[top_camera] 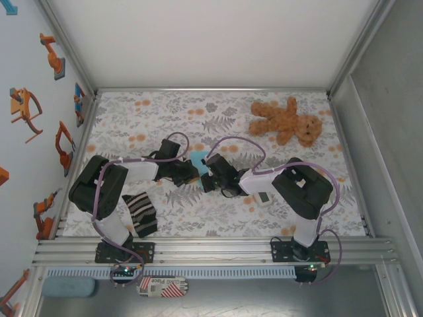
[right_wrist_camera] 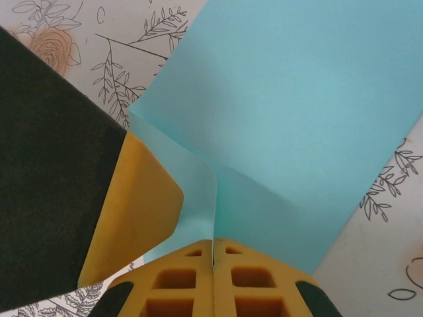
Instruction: Fold a paper plane with a square sheet of paper (pick it up from the middle)
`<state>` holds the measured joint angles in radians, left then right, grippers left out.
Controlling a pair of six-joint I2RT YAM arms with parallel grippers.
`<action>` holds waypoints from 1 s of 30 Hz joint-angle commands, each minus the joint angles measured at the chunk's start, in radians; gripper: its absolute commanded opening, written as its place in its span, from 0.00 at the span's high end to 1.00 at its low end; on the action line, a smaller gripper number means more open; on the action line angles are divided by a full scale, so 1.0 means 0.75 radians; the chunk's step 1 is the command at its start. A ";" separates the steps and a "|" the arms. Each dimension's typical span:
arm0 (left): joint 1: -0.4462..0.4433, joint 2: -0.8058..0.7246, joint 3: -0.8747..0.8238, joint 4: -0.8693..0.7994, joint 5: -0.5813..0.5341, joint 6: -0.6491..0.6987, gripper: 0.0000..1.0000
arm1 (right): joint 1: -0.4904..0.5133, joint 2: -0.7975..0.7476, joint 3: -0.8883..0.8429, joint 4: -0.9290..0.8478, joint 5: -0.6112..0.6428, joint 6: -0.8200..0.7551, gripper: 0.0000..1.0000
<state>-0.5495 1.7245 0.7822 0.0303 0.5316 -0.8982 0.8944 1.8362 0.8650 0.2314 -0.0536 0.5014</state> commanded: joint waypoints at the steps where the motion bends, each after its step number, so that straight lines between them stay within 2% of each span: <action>1: -0.005 -0.005 -0.010 -0.040 -0.013 0.040 0.91 | -0.007 0.020 0.000 -0.036 0.002 0.017 1.00; 23: -0.005 0.013 0.053 -0.111 -0.034 0.071 0.91 | -0.006 0.027 0.004 -0.030 -0.016 0.018 1.00; 30: 0.039 -0.042 0.162 -0.215 -0.085 0.138 0.86 | -0.006 0.002 0.006 -0.032 -0.024 0.015 1.00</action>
<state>-0.5407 1.7237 0.8532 -0.0761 0.4984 -0.8467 0.8932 1.8362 0.8650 0.2317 -0.0635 0.5014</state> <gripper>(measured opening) 0.134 0.048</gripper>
